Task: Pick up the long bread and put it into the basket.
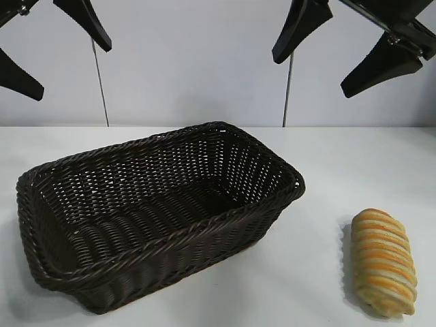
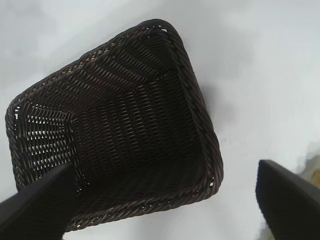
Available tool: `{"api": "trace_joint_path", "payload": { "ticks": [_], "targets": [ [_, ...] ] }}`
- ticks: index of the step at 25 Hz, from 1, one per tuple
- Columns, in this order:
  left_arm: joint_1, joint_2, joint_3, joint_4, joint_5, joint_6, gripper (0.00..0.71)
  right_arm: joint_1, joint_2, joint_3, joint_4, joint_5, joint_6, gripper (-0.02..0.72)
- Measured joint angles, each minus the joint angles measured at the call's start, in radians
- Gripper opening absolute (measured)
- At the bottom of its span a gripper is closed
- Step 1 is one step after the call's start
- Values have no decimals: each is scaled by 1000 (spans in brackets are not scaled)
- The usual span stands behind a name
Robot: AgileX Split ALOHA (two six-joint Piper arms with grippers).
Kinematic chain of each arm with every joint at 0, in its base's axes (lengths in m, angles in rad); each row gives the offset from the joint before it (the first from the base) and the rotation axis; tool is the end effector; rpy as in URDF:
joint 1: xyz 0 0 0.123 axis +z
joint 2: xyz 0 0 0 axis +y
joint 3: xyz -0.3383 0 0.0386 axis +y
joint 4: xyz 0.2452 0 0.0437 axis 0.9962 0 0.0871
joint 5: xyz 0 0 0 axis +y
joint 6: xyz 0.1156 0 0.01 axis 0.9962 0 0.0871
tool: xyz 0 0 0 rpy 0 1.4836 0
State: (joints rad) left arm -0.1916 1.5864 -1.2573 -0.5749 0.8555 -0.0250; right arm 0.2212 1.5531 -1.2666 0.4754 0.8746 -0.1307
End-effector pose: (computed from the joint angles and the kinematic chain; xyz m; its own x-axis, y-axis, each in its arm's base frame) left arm 0.3308 -0.1127 0.3331 -0.9174 -0.2066 -0.3402 0.0090 0.8438 -0.5366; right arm 0.3202 0.1138 0.3422 -0.8867 -0.0199 -0.4620 -0.2241 0.8923 0.3918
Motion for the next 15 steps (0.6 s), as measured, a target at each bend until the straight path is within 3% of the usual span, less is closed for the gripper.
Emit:
{"api": "trace_joint_path", "payload": {
  "ticks": [11,15],
  "targets": [
    [1,0,0,-4,-31,0,682,0,0,0,0,14,1,695],
    [5,-15,4,49,21,-7,682,0,0,0,0,16,1,695]
  ]
}}
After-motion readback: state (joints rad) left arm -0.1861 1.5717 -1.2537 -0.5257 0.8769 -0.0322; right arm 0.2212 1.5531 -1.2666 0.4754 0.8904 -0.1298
